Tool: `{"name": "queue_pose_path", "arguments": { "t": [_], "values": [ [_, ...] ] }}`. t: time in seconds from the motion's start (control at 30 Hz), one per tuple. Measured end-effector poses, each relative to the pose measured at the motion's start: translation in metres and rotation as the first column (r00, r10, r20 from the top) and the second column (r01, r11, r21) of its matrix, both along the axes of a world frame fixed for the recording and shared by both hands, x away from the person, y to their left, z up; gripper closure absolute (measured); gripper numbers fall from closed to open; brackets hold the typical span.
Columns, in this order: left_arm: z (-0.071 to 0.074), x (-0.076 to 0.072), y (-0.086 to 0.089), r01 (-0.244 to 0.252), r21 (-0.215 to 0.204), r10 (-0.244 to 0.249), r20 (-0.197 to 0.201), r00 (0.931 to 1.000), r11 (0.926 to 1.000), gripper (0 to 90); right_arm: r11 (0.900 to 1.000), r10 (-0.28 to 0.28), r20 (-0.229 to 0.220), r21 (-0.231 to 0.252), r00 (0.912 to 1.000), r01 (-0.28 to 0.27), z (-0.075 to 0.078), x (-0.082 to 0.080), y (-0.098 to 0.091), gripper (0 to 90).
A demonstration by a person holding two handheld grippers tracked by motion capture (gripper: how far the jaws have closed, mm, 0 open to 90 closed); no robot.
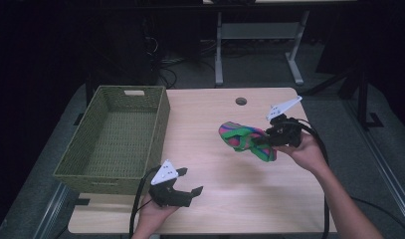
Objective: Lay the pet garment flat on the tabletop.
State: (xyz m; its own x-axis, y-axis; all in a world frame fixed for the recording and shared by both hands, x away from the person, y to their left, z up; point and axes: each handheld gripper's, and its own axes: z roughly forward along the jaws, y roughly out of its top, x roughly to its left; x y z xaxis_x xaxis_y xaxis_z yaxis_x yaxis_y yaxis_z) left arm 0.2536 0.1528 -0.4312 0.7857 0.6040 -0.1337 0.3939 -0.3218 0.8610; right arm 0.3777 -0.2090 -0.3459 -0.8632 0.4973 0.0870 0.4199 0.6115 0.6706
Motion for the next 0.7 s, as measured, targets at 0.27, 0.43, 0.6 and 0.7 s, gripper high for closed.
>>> {"name": "queue_pose_path", "arguments": {
  "t": [0.27, 0.43, 0.6, 0.7],
  "values": [
    [0.0, 0.0, 0.0, 0.0, -0.003, 0.0, -0.003, 1.0, 1.0, 16.6, 0.9997, 0.019, 0.01, 0.015, 0.9998, -0.02, 0.003, -0.012, -0.002, 75.2],
    [0.0, 0.0, 0.0, 0.001, -0.003, -0.001, -0.001, 1.0, 1.0, 16.5, 0.9993, 0.035, 0.021, 0.011, 0.9992, -0.035, 0.004, -0.016, -0.001, 75.2],
    [0.0, 0.0, 0.0, 0.001, -0.003, -0.001, 0.003, 1.0, 1.0, 16.6, 0.9994, 0.035, 0.019, 0.008, 0.9992, -0.035, 0.004, -0.022, 0.0, 75.1],
    [0.0, 0.0, 0.001, 0.002, -0.003, -0.002, 0.004, 1.0, 1.0, 16.5, 0.9988, 0.048, 0.026, 0.01, 0.9985, -0.048, 0.002, -0.025, 0.001, 75.2]
  ]
}}
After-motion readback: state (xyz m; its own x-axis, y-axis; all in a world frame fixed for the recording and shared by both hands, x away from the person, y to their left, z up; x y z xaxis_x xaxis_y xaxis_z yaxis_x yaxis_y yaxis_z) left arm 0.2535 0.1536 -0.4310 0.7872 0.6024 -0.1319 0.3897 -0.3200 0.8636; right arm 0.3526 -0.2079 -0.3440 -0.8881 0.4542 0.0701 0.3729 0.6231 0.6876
